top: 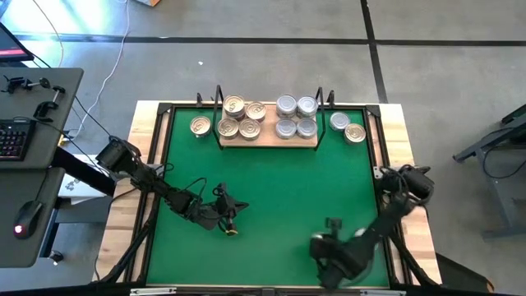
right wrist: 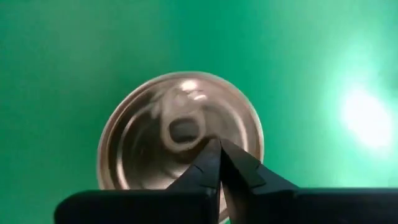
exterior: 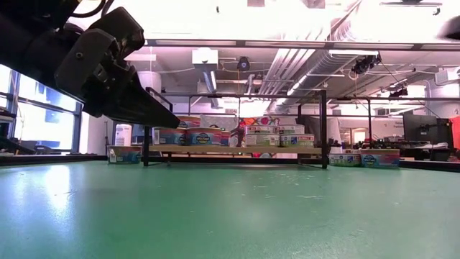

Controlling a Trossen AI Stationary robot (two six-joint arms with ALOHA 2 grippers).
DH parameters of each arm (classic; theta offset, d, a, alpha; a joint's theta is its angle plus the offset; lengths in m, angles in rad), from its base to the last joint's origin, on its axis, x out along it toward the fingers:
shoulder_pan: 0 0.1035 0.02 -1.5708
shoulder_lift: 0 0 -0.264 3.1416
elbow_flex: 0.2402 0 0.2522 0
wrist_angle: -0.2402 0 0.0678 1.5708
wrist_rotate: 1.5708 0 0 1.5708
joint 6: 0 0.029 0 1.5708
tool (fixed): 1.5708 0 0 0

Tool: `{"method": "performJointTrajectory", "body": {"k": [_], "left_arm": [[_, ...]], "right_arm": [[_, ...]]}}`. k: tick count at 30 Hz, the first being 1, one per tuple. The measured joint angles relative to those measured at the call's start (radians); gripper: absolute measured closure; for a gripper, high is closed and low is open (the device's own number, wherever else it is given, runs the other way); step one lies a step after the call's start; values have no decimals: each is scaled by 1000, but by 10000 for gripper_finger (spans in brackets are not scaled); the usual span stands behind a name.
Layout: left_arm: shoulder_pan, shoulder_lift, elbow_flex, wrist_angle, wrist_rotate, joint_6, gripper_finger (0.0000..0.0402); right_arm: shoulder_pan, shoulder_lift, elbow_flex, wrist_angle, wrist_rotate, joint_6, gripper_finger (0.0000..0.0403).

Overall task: Stack canned seafood by type on shelf
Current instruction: Stack the blue pink tuna can on top of the other blue pink tuna can on the shelf

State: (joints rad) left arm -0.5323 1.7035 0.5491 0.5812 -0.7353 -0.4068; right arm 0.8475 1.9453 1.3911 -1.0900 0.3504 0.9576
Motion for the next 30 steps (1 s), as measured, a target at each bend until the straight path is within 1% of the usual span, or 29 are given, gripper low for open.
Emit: {"method": "performJointTrajectory", "body": {"k": [5,12,15,18,21,22,24,25,27,30], "left_arm": [[-1,0,0,0,0,-1,401],[-1,0,0,0,0,-8,401],[-1,0,0,0,0,-11,401],[-4,0,0,2,0,-34,401],[-5,0,0,27,15,-36,401],[-3,0,0,47,37,-30,401],[13,0,0,113,91,2,401],[25,0,0,156,122,20,401],[57,0,18,205,183,64,401],[116,3,93,189,301,137,401]], "right_arm": [[-141,1,0,154,206,-184,403],[-338,1,0,425,413,-433,403],[-409,-3,0,476,434,-532,403],[-438,-25,0,434,447,-567,403],[-414,-56,0,280,477,-503,403],[-397,-63,-4,213,497,-454,403],[-349,-96,-61,141,526,-327,403],[-319,-118,-105,127,527,-263,403],[-249,-170,-202,137,491,-138,403],[-137,-237,-329,159,432,75,403]]}}
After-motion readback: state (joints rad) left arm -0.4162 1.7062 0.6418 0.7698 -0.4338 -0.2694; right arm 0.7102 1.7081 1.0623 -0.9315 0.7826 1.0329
